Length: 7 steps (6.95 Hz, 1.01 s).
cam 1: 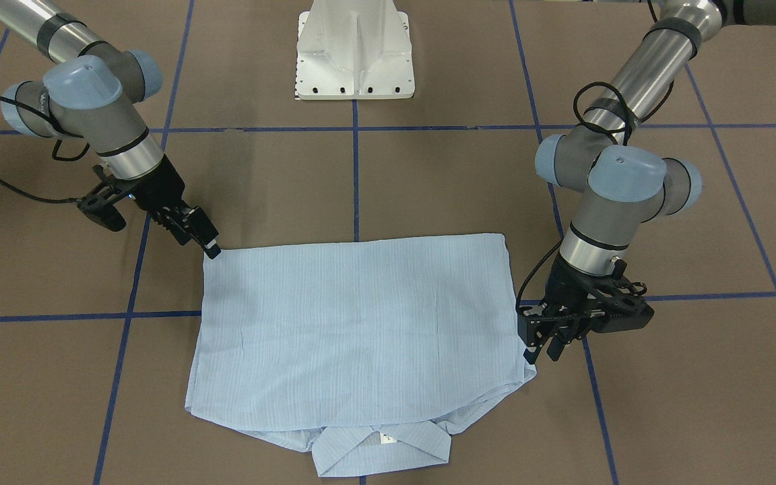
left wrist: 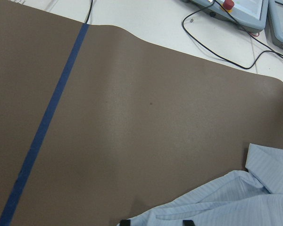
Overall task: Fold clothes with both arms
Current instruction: 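Open both grippers and draw the right gripper back from the shirt, then grasp the folded shirt's corner nearest the right gripper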
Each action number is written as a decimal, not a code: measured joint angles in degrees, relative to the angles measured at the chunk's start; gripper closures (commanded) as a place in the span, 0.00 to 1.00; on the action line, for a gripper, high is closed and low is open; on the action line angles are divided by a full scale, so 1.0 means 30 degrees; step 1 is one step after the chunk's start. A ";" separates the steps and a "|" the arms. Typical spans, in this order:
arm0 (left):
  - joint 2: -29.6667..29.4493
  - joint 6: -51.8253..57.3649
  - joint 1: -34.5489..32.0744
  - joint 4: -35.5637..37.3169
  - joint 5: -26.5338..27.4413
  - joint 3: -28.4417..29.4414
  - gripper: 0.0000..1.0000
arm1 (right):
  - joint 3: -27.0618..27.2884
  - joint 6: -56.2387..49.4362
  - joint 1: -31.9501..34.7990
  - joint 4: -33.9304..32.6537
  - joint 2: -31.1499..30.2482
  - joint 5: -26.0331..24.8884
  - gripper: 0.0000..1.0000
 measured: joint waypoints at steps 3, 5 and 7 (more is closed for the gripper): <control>0.0196 -0.0004 0.0009 -0.0002 0.0052 -0.0177 0.50 | -0.0931 0.0515 -0.1008 0.0002 0.0173 -0.0685 0.42; 0.0216 -0.0003 0.0010 -0.0003 0.0061 -0.0265 0.50 | -0.1408 0.0550 -0.0937 0.0006 0.0544 -0.0714 1.00; 0.0327 -0.0004 0.0009 -0.0003 0.0080 -0.0284 0.50 | -0.1401 0.0492 -0.0577 -0.0015 0.0661 -0.0551 1.00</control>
